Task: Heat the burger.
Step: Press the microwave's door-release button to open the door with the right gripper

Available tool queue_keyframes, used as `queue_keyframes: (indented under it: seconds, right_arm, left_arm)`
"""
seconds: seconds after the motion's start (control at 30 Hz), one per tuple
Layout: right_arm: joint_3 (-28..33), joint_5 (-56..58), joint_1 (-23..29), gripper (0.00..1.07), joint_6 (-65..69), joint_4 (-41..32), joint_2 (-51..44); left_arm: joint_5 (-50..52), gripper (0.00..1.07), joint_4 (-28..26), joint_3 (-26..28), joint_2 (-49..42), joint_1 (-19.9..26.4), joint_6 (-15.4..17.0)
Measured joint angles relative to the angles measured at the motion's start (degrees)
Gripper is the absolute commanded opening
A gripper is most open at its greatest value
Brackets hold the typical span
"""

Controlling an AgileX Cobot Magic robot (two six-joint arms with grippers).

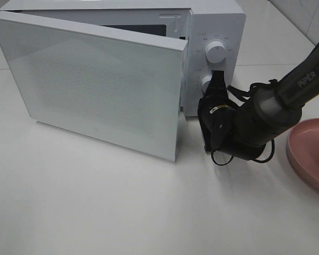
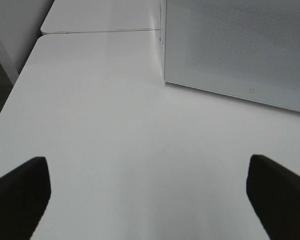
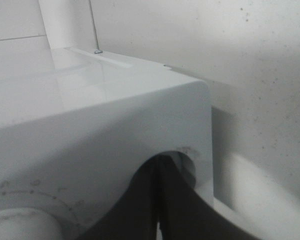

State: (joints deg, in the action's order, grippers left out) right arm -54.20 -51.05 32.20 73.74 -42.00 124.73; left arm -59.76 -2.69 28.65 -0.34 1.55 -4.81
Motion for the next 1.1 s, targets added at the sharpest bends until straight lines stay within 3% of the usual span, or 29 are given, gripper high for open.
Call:
queue_keyframes:
  seconds: [1.1]
  right_arm:
    - [-0.7,1.0,0.3,0.00,-2.0,-2.3,0.1]
  left_arm:
    - [0.0,1.00,0.0,0.0,0.0,0.0,0.0]
